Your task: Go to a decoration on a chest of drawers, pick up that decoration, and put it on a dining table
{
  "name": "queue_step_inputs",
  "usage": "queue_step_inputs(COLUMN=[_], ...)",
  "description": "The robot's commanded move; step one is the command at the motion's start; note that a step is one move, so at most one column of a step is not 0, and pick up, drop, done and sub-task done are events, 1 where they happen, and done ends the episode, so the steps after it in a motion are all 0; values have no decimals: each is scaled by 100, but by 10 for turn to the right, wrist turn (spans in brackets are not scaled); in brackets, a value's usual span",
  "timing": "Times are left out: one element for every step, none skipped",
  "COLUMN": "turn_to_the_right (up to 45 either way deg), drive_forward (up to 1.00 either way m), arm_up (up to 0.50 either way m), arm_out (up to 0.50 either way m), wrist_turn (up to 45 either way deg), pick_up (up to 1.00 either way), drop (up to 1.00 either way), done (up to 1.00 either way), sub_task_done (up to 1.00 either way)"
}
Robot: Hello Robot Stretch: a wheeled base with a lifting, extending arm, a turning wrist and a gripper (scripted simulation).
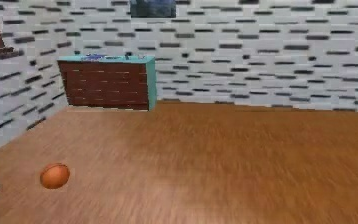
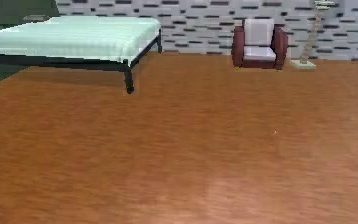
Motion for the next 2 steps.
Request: queue_step_inputs(turn_to_the_right=[0, 0], drive_forward=[100, 100], arm_up=[0, 0], arm_out=[0, 0], wrist_turn=[0, 0], pick_up=[0, 0], drop=[0, 0], done=[0, 0], sub_task_done=[0, 0])
